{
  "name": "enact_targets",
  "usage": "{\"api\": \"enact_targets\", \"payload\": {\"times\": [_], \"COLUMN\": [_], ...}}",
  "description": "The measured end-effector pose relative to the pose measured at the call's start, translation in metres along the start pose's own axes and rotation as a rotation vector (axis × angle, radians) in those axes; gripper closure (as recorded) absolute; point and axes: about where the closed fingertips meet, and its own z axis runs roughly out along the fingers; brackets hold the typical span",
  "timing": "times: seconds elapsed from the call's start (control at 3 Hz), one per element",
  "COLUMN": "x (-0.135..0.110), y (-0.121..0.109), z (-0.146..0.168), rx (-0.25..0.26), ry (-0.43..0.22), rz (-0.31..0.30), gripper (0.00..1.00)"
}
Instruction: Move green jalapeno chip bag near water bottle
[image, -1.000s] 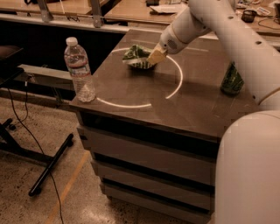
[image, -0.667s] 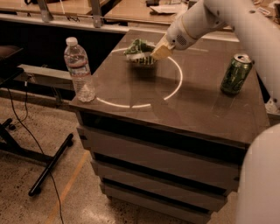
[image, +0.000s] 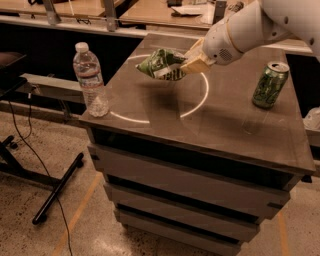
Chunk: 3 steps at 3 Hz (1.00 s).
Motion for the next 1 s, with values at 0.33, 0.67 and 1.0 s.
{"api": "enact_targets", "payload": {"times": [0.33,0.67,1.0], "x": [0.006,0.010,0.010], "y": [0.027,0.050,0.068], "z": [-0.004,-0.007,0.000], "rx": [0.008,0.030,0.045], "ry": [-0.007,0.006,0.036], "rz": [-0.053,-0.088,-0.085], "gripper": [1.00,1.00,1.00]}}
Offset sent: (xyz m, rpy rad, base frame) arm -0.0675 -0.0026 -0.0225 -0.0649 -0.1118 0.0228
